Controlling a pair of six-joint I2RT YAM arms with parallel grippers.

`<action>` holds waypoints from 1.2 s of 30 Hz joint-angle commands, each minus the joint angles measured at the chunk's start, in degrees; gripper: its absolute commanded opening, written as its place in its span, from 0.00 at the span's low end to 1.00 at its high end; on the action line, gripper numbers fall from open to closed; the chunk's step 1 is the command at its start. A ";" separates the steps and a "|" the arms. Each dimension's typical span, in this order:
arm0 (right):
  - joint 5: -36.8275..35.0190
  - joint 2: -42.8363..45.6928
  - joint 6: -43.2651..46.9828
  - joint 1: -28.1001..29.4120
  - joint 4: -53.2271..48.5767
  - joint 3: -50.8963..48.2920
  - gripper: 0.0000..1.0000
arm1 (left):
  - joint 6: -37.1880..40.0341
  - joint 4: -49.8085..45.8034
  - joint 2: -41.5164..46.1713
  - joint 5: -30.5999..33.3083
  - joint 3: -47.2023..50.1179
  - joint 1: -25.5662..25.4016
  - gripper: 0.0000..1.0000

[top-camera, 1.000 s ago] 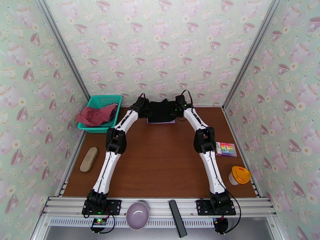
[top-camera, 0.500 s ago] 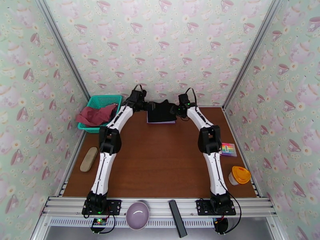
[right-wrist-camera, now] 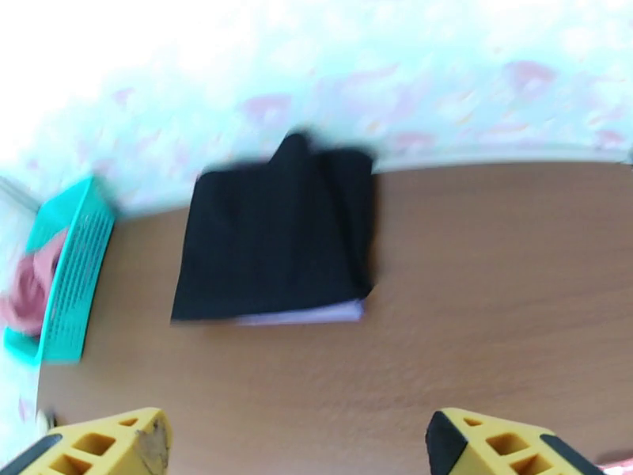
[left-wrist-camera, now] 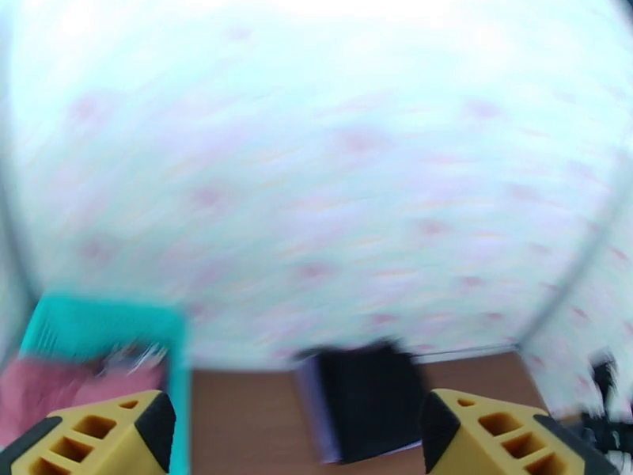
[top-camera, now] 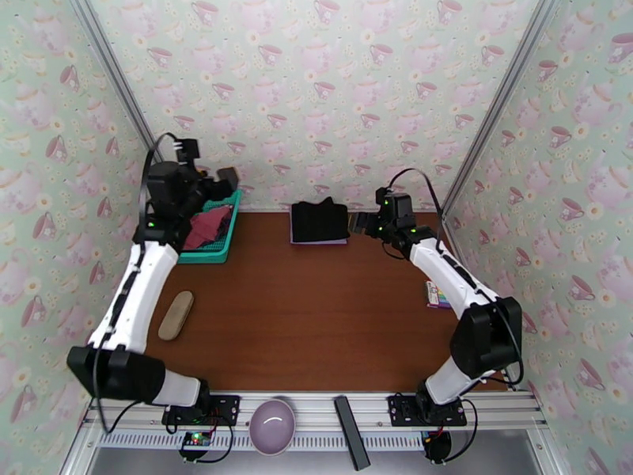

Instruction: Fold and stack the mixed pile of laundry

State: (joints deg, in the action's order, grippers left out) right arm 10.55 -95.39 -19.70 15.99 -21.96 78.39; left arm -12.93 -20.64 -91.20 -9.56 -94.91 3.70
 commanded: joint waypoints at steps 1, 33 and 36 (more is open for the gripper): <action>6.43 -0.36 -0.08 1.41 4.45 -3.95 0.90 | -5.98 -13.23 -9.46 -0.65 -1.65 5.20 0.83; -0.26 -2.64 1.25 9.75 -2.68 -4.29 0.70 | -4.72 -9.85 -45.30 -1.05 -29.29 9.57 0.09; -0.42 -2.13 1.11 9.91 -3.16 -4.22 0.68 | -5.24 -10.02 -44.38 -1.57 -29.63 9.57 0.00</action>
State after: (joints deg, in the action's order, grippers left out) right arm 11.09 -97.95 -18.65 25.41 -23.55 73.17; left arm -17.80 -31.81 -136.35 -9.50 -122.48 13.41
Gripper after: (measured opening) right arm 0.686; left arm 0.043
